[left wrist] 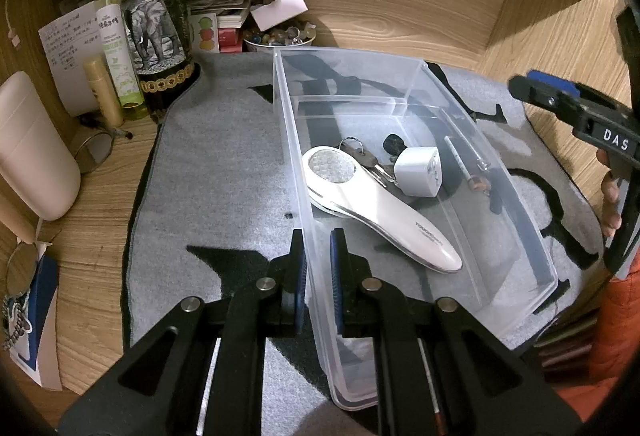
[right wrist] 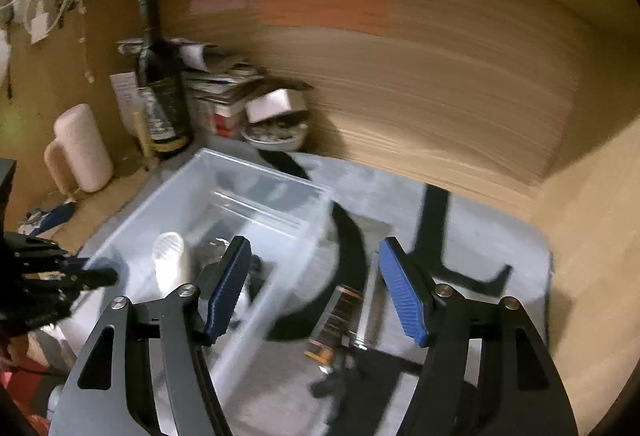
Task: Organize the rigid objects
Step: 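Move the right gripper to the silver flashlight and grasp its end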
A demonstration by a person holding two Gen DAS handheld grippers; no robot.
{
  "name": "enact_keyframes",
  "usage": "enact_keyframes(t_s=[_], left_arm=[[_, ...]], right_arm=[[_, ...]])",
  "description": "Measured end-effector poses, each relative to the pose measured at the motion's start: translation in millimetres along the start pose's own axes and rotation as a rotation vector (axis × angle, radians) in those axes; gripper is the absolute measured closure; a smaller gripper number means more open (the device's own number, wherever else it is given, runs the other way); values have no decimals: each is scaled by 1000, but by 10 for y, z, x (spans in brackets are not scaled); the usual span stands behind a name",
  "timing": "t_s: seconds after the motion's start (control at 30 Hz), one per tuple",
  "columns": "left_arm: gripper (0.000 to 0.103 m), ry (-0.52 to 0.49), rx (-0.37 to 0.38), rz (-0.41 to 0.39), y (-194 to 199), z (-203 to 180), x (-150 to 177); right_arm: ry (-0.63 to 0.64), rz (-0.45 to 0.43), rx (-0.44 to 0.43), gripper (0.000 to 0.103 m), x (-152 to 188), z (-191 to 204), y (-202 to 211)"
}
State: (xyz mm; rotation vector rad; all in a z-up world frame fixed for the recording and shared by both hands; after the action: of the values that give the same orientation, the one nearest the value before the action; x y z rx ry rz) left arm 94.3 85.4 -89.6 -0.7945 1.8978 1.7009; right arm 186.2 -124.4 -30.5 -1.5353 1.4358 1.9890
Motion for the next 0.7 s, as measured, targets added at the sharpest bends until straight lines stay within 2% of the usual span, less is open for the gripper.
enact_keyframes(t_s=[0.33,0.53,0.6,0.67,0.7], left_arm=[[93,0,-1,-1,2,0,-1],[93,0,-1,-1,1,-4,0],[93,0,-1,-1,5,-5,2],[93,0,-1,-1,6,-1,1],[93,-1,-1,-1,5,-5,1]], right_arm=[[-51,114,90,40,463,-390,-156],[-112,187,81,40,642,-584,-420],[-121,201,71,43,661,-578,-503],[-117,226,56,56,685,-554,-611],[-116,237,48,59,697,-536,-660]])
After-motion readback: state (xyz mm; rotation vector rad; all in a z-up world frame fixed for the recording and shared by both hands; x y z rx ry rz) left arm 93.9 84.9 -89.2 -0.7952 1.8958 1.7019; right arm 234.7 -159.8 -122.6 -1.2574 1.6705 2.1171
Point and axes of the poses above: each gripper's, at about its wrist camera, not at the fingertips, and y roughly against the way its jaws point, z to its left, x to its underside, the point moved 2 cm from there along -y, roughly the way its jaws point, and after that the axes turned 5 degrees about -z, right-handed, at the moved point
